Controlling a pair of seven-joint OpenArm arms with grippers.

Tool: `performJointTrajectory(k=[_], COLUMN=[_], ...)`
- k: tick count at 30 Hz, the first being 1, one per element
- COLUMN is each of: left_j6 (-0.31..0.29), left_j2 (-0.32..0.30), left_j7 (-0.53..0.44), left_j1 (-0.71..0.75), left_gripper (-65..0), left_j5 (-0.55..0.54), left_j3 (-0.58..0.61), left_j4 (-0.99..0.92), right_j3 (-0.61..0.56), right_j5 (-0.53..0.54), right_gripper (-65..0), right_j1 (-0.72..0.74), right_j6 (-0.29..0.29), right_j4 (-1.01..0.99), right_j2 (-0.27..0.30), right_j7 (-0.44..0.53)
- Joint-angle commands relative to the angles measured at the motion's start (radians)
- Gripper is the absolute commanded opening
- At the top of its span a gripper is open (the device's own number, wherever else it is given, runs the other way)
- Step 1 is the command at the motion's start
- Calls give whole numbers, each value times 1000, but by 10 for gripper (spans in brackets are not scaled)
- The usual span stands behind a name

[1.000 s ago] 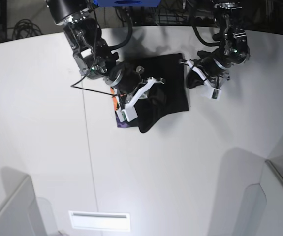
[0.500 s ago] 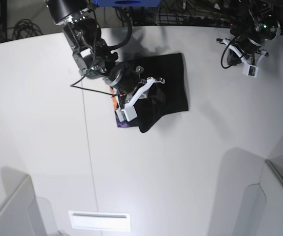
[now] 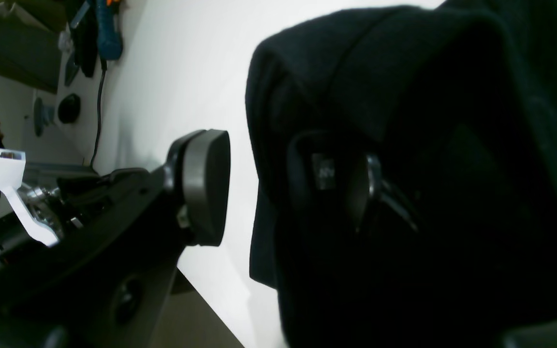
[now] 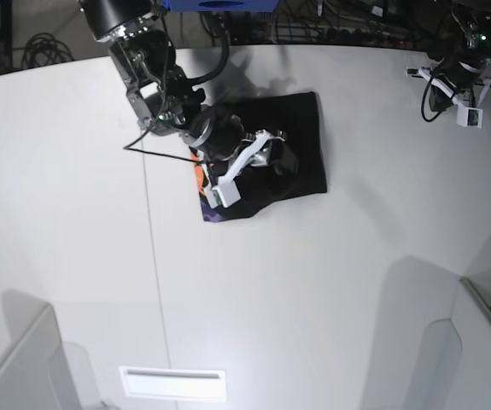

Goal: Fold the T-shirt properly
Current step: 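Release with the left gripper and press the folded bundle flat with the right gripper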

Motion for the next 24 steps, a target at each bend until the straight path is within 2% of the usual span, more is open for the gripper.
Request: performJointTrajectory(k=[1,5,8,11,13,14,17,21,24], left_j6=[-8,-8,-8,-8,-8,-8,-8,-8,-8], left_j2=[-13,-65,-116,-139,-151,-151,-151,-154,-154], left_j7=[-16,-14,-14,-14,-14,-14,-14,-14,-14], left_j1=[6,10,17,17,17,17,17,17,17], left_gripper=[-650,-650,-650,-650,-650,-650,-650,-650,-650], left_j5=[-28,-128,-206,-240,-243,-243,-246,-244,-244], left_j3=[-21,-35,-36,-39,-59,-79,-136,-168,-179], left_j4=[-2,-62,-115,-141,-143,-143,-138,-143,-141], right_j3=[-2,-16,-100,-184,-224,-235,-232,-174,-68], right_j5=[15,13,13,13,13,13,15,21,15], right_gripper=[-326,-326,-326,-329,-377,-422,-650,-650,-650], right_j1=[17,40,89,146,177,189,204,191,168], right_j6=[14,14,14,14,7,-7,-89,-179,-199], right_j4=[18,15,-2,-25,-2,33,190,311,306], right_j2=[-6,-24,-24,-26,-23,-20,45,135,169], right_j7=[-3,-70,-107,-142,-162,-170,-178,-172,-172])
